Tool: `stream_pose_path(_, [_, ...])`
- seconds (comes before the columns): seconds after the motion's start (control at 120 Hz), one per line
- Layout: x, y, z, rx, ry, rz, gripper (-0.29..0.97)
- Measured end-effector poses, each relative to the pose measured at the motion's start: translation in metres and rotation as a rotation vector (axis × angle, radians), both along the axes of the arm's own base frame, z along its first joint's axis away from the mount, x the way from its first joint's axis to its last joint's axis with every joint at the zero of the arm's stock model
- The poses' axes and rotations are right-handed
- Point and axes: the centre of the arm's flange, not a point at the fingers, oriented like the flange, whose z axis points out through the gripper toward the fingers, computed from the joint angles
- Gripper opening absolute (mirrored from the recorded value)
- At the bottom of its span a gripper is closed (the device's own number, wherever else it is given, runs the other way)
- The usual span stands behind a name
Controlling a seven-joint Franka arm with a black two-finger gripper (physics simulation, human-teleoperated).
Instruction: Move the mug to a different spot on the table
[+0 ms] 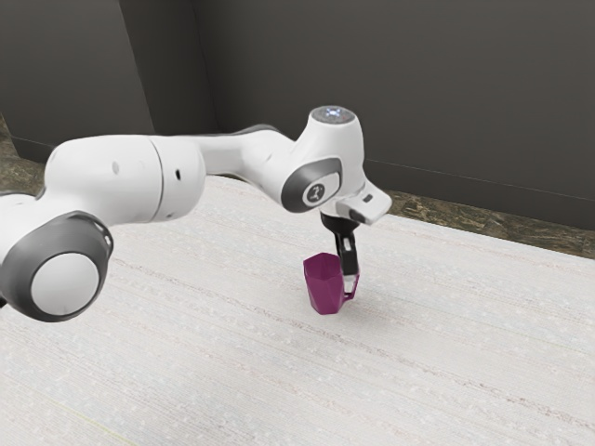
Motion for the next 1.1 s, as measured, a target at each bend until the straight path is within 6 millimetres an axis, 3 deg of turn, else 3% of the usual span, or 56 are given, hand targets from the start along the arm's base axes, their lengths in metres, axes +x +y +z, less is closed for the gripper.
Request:
stream_pose_path(0.5, [0.008,0.003,-0.013,-0.001,-0.007,-0.093,0.64])
stream_pose_path(1.1, [0.011,0.01,-0.03,-0.038,0.012,-0.048,0.64])
